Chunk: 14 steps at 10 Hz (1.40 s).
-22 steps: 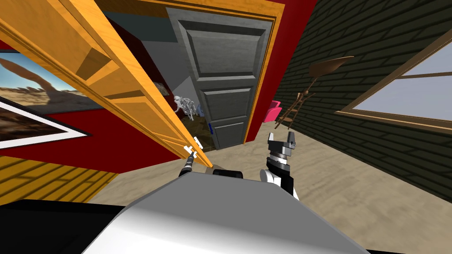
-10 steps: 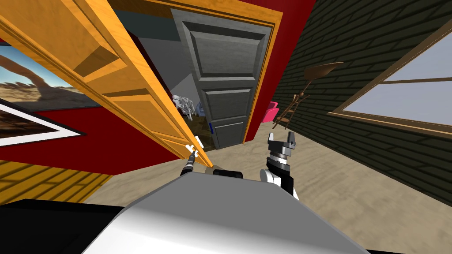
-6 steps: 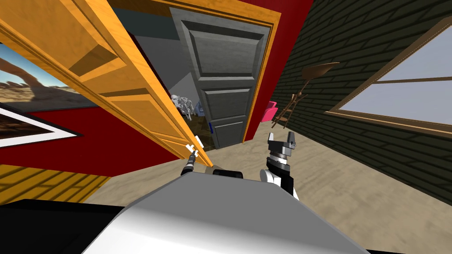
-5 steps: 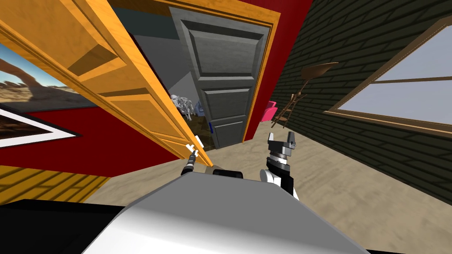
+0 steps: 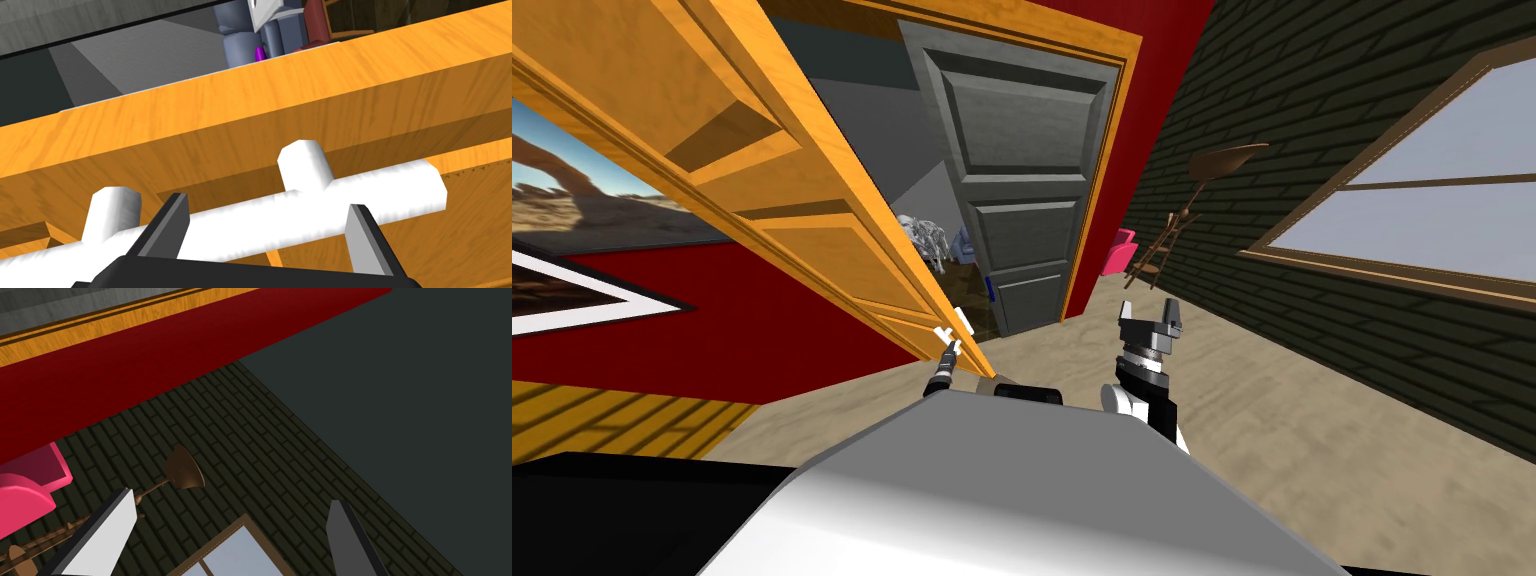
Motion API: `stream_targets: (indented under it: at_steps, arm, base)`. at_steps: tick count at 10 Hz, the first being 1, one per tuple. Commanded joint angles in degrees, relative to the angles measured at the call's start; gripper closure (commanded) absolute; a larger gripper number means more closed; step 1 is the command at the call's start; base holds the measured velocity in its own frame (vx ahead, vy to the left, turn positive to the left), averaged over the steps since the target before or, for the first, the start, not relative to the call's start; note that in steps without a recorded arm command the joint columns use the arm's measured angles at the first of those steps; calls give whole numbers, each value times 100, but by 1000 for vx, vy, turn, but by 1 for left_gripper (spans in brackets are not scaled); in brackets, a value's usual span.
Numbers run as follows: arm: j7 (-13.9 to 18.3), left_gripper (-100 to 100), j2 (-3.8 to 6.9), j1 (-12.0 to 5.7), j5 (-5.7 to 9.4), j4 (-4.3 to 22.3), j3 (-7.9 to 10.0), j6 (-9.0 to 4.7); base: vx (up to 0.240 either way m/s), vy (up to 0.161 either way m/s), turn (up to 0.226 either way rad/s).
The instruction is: Pull the door open
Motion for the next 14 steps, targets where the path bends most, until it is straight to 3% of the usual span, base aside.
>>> stream_targets:
  at_steps: [1, 12, 14]
  arm:
    - [286, 100, 30, -31, 131, 14, 40, -24]
    - [870, 100, 66, -109, 276, 26, -125, -53]
    - [1209, 100, 93, -168, 386, 35, -250, -75]
  base:
    - [-35, 17, -44]
    - [-28, 21, -34]
    - [-57, 32, -95]
